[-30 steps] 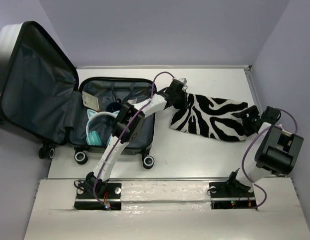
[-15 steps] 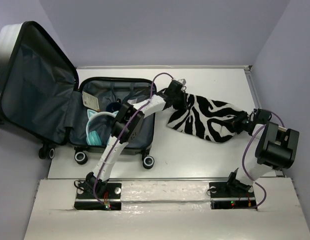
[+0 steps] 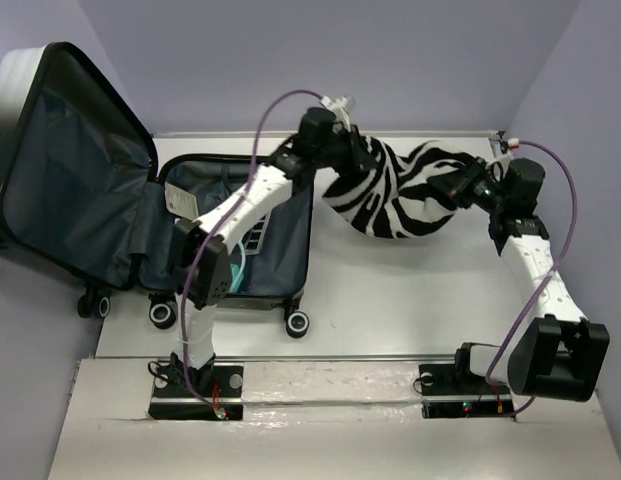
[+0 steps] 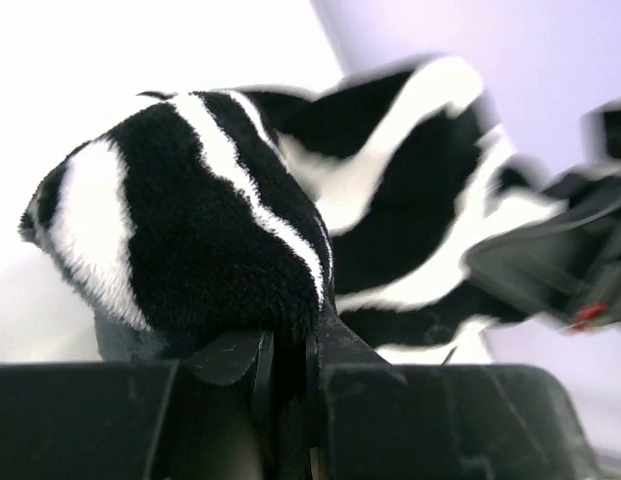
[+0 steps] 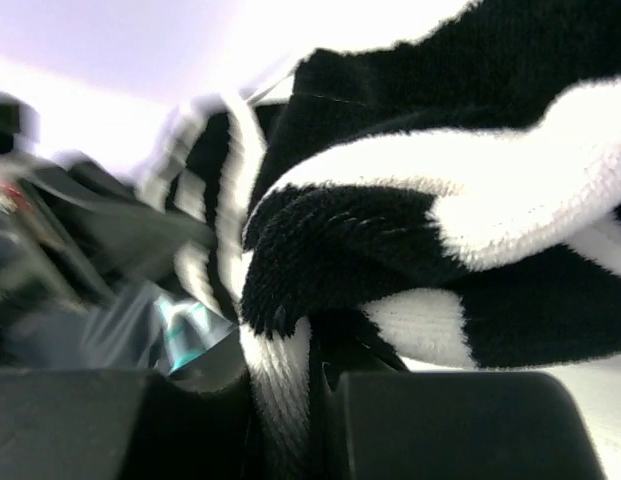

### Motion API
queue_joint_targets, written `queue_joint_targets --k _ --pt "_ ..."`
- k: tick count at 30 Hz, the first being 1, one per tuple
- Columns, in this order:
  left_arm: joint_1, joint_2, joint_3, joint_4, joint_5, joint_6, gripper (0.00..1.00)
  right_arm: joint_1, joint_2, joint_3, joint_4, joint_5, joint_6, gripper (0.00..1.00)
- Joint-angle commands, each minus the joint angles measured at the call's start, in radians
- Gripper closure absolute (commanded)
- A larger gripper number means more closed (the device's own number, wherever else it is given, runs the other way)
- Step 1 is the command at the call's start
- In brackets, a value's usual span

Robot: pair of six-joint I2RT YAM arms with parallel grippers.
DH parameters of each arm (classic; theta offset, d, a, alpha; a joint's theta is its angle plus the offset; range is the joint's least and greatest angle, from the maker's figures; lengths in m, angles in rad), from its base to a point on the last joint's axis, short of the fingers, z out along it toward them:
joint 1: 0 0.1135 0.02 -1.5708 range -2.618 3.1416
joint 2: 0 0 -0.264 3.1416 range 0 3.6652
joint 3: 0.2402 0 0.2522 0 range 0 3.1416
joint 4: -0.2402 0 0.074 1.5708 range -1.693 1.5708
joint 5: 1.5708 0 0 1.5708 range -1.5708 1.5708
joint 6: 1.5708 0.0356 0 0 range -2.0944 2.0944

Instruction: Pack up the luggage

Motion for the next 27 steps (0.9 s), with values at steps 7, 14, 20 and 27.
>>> queue_joint_targets --k 7,14,20,27 --pt "0.425 -0.493 -0.130 -0.181 0.003 0.107 0.94 0.545 0.324 0.499 0.026 0.161 0.107 0.93" --pt "0.730 -0.662 -0.371 -0.236 -0.161 0.202 0.11 0.816 0.755 0.797 0.020 0.215 0.120 0.73" --pt "0.730 -0.858 -0.343 -0.354 -0.483 0.263 0.01 0.870 1.019 1.041 -0.305 0.244 -0.038 0.14" --pt "0.727 -1.220 -0.440 -0.486 -0.734 0.296 0.01 0.879 0.931 1.018 -0.395 0.380 -0.158 0.13"
